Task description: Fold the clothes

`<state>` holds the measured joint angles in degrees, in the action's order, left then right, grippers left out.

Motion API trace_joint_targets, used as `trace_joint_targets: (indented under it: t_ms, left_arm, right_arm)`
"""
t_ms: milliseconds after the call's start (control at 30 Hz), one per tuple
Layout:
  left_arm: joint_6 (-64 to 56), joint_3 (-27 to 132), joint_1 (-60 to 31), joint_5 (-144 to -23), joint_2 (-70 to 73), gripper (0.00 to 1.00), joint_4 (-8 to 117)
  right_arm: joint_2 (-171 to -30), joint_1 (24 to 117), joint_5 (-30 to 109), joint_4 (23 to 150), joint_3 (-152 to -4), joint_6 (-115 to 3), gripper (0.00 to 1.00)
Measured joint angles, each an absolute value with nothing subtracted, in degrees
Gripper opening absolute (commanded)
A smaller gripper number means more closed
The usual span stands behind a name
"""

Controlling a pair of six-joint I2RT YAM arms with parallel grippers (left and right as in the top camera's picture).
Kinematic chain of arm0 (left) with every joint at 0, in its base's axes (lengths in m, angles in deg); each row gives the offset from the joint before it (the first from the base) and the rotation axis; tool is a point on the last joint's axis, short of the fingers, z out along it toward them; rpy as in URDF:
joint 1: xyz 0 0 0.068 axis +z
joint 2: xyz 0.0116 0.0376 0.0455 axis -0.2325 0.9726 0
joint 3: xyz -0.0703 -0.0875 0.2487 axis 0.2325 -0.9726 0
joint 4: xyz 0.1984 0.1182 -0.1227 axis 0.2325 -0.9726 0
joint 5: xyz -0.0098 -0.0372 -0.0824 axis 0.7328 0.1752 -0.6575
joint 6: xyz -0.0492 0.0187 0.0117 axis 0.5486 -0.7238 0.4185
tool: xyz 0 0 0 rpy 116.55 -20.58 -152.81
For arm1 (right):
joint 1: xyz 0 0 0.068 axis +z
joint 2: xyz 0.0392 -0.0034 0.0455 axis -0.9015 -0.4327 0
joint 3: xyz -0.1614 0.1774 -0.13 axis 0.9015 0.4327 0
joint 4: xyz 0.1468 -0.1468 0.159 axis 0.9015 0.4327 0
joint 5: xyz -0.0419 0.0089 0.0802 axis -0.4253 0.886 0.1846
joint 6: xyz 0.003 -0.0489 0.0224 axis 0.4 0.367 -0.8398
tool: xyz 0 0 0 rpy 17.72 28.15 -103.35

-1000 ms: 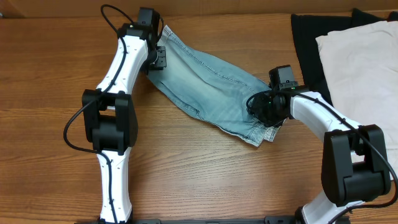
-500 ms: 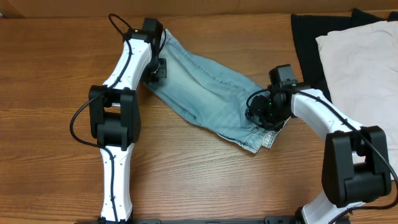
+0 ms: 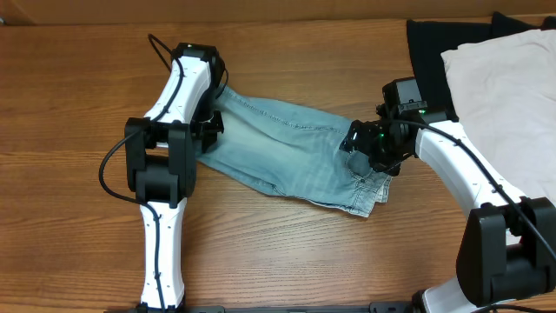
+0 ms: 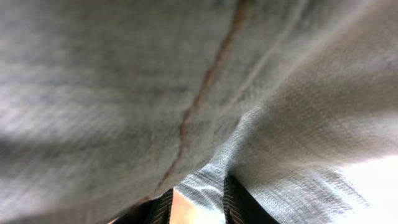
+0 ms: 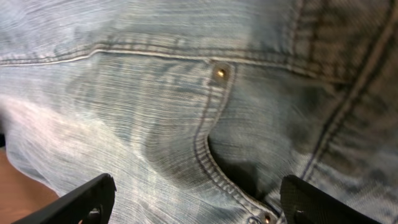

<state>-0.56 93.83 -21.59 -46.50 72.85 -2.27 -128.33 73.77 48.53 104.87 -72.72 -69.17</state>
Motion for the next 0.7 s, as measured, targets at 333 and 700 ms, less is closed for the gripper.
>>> trace_joint_targets:
  t_ms: [333, 700]
  left_arm:
    - [-1.5, 93.7, -21.6, -45.9, 73.2, 0.15, -6.9]
    - [-1.7, 96.3, -21.6, -45.9, 64.6, 0.24, 0.2]
  right_arm:
    - [-128.3, 66.7, 50.6, 111.9, -72.7, -66.6, 0.98]
    - [-126.4, 57.3, 52.4, 114.3, -72.0, -56.1, 1.00]
